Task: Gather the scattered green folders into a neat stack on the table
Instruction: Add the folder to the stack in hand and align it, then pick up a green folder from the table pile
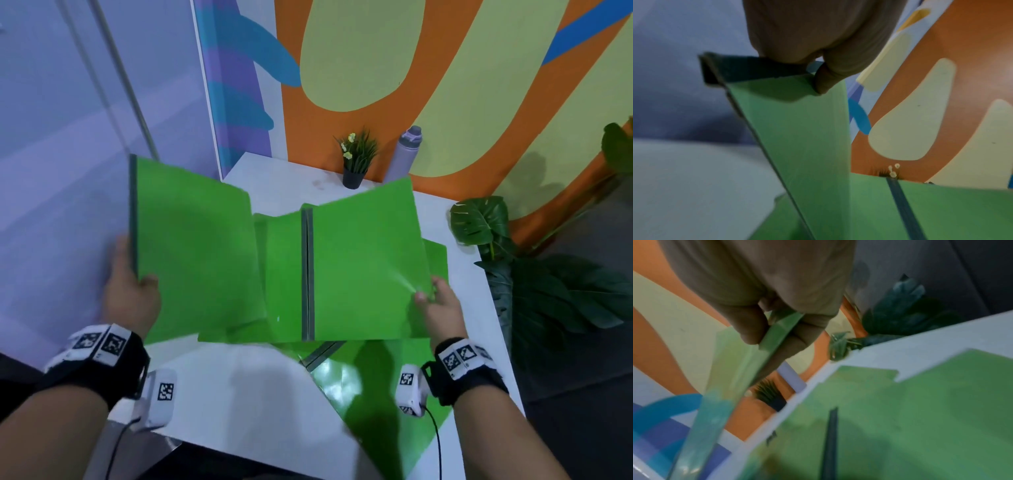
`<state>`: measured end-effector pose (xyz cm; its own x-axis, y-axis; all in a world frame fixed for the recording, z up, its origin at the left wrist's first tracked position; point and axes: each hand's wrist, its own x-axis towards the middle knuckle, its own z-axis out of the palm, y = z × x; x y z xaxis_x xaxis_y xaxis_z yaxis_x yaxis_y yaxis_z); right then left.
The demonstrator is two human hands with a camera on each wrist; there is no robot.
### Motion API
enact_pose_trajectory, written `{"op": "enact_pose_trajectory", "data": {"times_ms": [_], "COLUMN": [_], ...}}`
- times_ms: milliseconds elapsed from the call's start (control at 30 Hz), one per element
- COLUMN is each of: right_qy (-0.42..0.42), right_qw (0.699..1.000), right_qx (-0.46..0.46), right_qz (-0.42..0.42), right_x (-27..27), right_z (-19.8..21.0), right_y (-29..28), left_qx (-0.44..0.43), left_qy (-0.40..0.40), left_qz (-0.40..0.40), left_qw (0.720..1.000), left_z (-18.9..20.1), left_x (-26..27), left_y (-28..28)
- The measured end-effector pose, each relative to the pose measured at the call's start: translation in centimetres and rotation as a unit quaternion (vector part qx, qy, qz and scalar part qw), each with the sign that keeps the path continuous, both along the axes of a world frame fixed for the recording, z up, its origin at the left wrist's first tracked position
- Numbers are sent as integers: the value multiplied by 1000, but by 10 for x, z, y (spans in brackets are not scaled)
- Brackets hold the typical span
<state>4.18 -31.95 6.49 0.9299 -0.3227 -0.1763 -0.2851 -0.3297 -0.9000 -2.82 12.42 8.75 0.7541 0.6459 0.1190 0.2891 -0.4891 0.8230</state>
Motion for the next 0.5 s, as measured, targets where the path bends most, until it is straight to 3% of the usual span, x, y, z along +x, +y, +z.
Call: {"op": "enact_pose_trajectory", "data": {"times_ms": [100,233,300,400,500], "right_qy": [-71,-125,-113,-59,-32], "right_qw": [994,977,975,979,977], "right_qx": [88,168,187,187,200], "right_qz": [14,29,46,51,62], "right_x": [2,-5,-10,-19,-30], "right_z": [41,79,81,64,44], "right_y": [-1,16,29,51,67], "left_qx": [80,123,77,-99,-179], "left_qy": [-35,-52,-67,-104,-68], "left_qz": [5,-26,-76,-157,-172], "left_qw": [996,991,992,977,966], "left_z": [37,49,43,35,19], "left_x": [4,8,12,7,1], "left_y": [-2,-11,-23,-54,-77]}}
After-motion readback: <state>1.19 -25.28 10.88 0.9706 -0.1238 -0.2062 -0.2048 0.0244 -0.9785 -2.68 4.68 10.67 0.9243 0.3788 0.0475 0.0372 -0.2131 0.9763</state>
